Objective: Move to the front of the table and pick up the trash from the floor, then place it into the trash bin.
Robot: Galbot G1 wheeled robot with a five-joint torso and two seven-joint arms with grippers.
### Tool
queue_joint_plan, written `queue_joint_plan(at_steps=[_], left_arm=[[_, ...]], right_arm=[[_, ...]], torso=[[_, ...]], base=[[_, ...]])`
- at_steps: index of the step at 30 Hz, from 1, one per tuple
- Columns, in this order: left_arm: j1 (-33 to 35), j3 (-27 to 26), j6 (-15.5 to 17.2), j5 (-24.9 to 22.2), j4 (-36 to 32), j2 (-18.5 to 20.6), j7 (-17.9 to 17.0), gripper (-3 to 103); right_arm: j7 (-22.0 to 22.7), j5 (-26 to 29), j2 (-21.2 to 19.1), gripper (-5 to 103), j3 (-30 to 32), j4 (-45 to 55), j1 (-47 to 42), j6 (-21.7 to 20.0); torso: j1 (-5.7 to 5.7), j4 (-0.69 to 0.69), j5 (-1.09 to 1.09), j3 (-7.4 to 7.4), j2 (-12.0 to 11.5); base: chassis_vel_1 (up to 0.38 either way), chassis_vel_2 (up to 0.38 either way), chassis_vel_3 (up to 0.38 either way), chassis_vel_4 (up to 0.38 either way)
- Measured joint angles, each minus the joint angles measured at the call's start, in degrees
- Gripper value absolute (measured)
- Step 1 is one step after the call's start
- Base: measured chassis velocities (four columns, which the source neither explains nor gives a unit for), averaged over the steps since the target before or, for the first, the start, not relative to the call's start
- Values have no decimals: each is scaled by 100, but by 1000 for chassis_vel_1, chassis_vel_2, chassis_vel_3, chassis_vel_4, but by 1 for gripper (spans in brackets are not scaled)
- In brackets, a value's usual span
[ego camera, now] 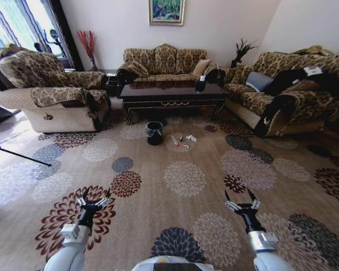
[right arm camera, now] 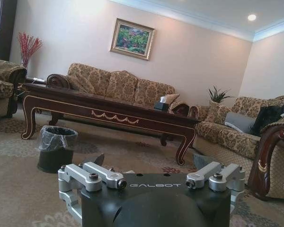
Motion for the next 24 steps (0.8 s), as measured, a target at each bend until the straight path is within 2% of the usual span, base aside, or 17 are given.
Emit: queue_joint_plan(at_steps=[24], left_arm=[[11, -32, -60, -39, -12, -131, -147, 100]], right_arm=[[-28, -52, 72, 100, -23, -96, 48, 37]], torso=[[-204, 0, 0, -345, -547]], base=[[0, 0, 0, 0]])
